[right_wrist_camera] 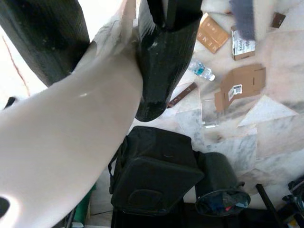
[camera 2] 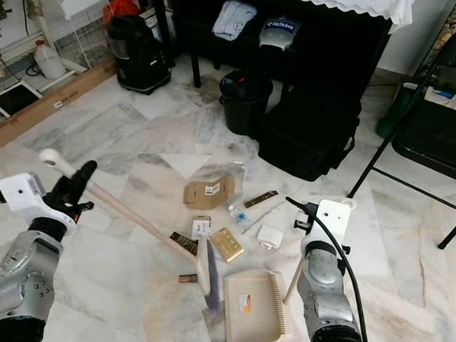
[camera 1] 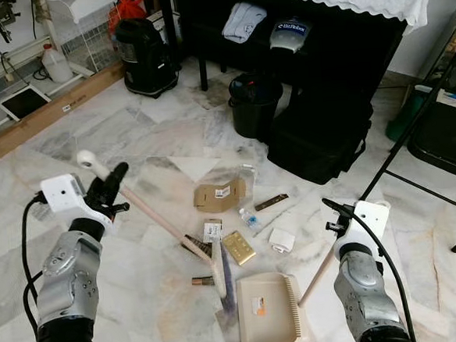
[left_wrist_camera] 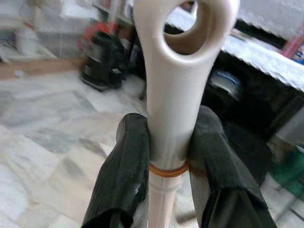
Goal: Sweep floor
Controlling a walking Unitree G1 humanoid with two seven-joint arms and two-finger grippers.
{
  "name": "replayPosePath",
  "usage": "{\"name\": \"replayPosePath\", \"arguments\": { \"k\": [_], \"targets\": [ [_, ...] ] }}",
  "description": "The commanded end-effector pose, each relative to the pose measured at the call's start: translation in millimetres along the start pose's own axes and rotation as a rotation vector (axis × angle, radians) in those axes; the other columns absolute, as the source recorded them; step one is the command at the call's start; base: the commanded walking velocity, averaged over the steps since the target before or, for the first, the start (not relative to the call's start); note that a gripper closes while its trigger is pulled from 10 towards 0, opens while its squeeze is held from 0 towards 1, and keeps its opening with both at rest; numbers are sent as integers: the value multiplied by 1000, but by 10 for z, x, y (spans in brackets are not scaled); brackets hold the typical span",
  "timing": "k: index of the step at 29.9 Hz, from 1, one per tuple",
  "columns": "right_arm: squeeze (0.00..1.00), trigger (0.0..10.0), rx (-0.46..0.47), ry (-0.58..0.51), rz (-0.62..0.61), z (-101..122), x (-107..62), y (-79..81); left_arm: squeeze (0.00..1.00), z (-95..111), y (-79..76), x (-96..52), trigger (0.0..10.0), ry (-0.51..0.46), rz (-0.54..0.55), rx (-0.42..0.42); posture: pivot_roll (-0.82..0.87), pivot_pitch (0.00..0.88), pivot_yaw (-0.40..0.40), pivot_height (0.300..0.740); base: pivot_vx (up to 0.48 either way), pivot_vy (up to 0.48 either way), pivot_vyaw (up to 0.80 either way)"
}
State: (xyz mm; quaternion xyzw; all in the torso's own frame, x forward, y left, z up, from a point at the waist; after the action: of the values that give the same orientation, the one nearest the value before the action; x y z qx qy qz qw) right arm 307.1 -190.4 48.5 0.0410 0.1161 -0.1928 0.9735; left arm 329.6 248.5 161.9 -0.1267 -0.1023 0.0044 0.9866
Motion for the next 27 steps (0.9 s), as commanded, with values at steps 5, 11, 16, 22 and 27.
{"name": "replayPosePath", "arguments": {
  "k": [5, 11, 16, 22, 27],
  "targets": [
    [0, 10000, 4, -5, -1, 6, -16, -5, 0, 337, 243, -19, 10000, -173, 173, 149, -34, 80, -25, 740, 0, 0, 0],
    [0, 10000, 6, -13, -3, 34, -4, -12, 0, 105, 110, -33, 10000, -88, 90, 298, -39, 79, -26, 740, 0, 0, 0],
    [0, 10000, 5, -19, -8, 52, 2, -26, 0, -138, 33, -49, 10000, -8, 51, 309, -46, 81, -30, 740, 0, 0, 0],
    [0, 10000, 2, -31, -35, 83, 12, -97, 0, -403, -34, -99, 10000, 64, 28, 317, -52, 85, -32, 740, 0, 0, 0],
    [0, 10000, -2, -43, -55, 118, 33, -142, 0, -512, -68, -128, 10000, 92, 11, 325, -54, 87, -33, 740, 0, 0, 0]
  ]
}}
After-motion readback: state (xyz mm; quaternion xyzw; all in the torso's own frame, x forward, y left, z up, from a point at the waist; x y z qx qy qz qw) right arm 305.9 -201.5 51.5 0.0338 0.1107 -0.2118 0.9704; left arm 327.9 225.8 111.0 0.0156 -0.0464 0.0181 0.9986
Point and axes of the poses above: a point about 5 cm out from each wrist's last joint towards the gripper, its own x axis pointing out of the wrist towards the gripper, its own z axis along the axis of the wrist's last joint, y = z × x, the point moved 1 cm from there along x, pointing out of the wrist towards the gripper, and after that the axes turned 1 degree about x, right-handed, at the moved point
